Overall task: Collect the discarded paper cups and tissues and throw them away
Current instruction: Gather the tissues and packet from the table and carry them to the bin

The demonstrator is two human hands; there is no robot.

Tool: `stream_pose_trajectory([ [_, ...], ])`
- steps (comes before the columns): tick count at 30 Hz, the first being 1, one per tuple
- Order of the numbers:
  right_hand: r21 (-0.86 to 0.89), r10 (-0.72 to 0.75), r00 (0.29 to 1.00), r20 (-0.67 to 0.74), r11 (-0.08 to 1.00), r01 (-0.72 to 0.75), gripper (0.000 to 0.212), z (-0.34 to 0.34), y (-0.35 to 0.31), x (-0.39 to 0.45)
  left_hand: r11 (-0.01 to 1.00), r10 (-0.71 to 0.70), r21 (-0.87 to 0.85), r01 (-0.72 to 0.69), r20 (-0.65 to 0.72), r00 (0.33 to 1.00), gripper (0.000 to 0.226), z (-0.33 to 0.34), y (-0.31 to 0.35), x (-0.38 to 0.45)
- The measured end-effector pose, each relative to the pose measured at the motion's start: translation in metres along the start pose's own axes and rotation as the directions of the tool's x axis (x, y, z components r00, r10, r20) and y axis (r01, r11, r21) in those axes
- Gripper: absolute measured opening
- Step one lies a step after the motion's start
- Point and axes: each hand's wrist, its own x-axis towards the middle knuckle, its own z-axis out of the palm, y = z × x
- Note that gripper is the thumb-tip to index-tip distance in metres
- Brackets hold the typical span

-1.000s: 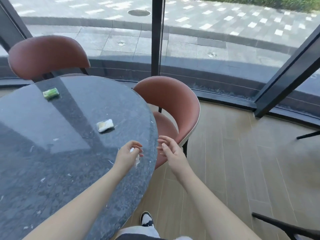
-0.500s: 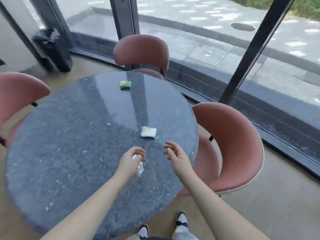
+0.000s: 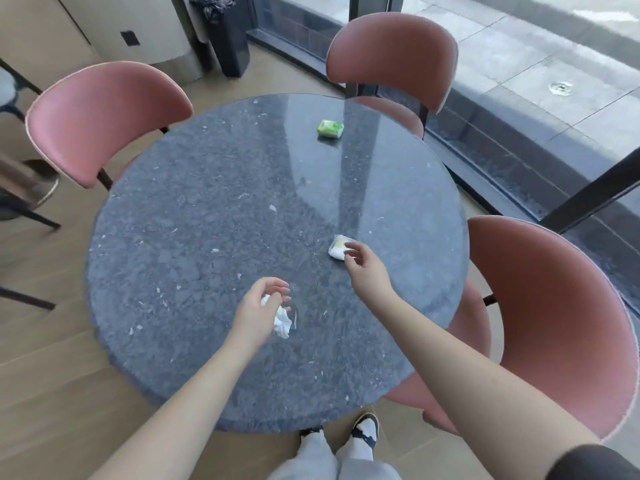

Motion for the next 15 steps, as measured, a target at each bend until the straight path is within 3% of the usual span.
stream_pose_trajectory([
  [5, -0.265, -0.008, 1.0, -0.008, 0.964, 0.006, 0.041, 0.007, 0.007, 0.04, 1.0, -0.007, 0.0, 0.007, 0.001, 1.0, 0.032, -0.005, -0.002, 0.019],
  [9, -0.531, 0.011, 1.0, -0.004, 0.847, -0.011, 0.049, 0.011, 0.02, 0.069, 1.0, -0.015, 0.011, 0.015, 0.001, 1.0, 0.031, -0.005, 0.001, 0.037],
  [15, -0.62, 0.0, 1.0, -0.013, 0.785, -0.009, 0.061, 0.021, 0.037, 0.088, 0.999, -0.022, -0.025, 0.023, 0.019, 1.0, 0.024, -0.007, 0.007, 0.054],
])
